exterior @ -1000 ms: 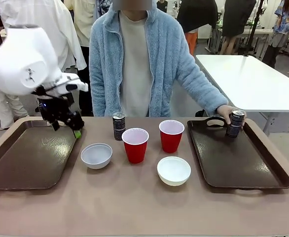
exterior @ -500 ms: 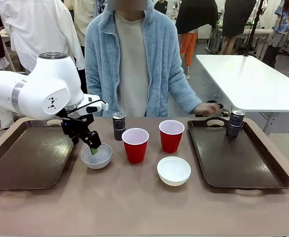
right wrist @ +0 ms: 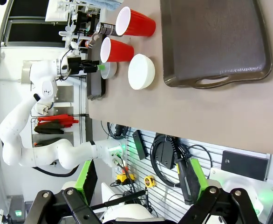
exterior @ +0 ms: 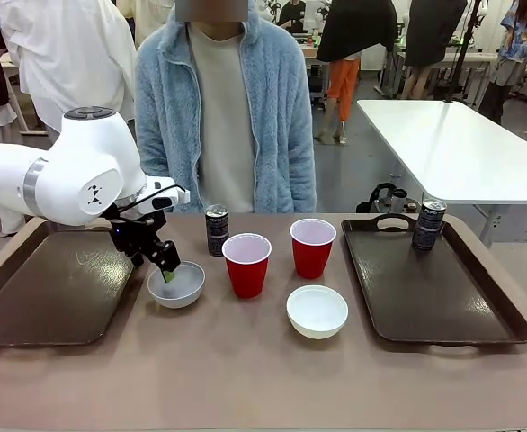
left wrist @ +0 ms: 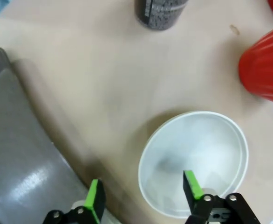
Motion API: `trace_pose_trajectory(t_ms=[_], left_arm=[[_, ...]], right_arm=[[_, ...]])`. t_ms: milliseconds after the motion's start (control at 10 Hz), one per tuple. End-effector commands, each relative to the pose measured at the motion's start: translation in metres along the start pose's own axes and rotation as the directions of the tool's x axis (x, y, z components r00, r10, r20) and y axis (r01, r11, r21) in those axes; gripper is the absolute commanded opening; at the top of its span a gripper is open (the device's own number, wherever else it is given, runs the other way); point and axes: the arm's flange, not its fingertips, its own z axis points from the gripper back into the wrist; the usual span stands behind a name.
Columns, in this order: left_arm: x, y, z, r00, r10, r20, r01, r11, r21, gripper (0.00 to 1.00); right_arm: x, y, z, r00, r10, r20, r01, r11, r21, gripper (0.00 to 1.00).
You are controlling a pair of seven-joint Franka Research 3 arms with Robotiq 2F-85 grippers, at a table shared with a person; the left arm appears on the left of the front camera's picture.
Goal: Prepare tableware on both trays.
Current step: Pick up a Picnic Bowl from the table and place it on a Handle tray.
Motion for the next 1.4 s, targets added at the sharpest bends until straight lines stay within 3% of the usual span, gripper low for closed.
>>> trace_pose_trajectory(t_ms=[0,200,300,500,900,1100,1300], left_arm=[[0.003,0.000,0.001,1.000,-0.019,0.009,0.019,0.999,-0.032,0.00],[0.000,0.001,0.005,1.000,-0.024,0.010,0.024,0.999,-0.024,0.00],[-0.002,0.003,0.005,1.000,-0.018,0.005,0.019,1.000,-0.022,0.16],[-0.003,0.004,0.003,1.000,-0.012,-0.010,0.011,1.000,-0.021,0.00],[-0.007,0.003,0.009,0.999,0.024,-0.028,-0.025,0.999,-0.033,0.00],[-0.037,0.009,0.060,0.992,0.126,-0.027,-0.129,0.986,-0.103,0.00],[-0.076,0.041,0.112,0.974,0.227,0.002,-0.224,0.965,-0.132,0.00]], right_arm=[[0.001,0.000,-0.001,1.000,-0.002,-0.004,0.002,1.000,0.000,1.00],[0.001,0.000,-0.001,1.000,-0.002,-0.004,0.002,1.000,0.000,1.00],[0.001,0.000,-0.001,1.000,-0.002,-0.004,0.002,1.000,0.000,1.00],[0.001,0.000,-0.001,1.000,-0.002,-0.004,0.002,1.000,0.000,1.00],[0.001,0.000,-0.001,1.000,-0.002,-0.004,0.002,1.000,0.000,1.00],[0.001,0.000,-0.001,1.000,-0.002,-0.004,0.002,1.000,0.000,1.00],[0.001,0.000,-0.001,1.000,-0.002,-0.004,0.002,1.000,0.000,1.00]])
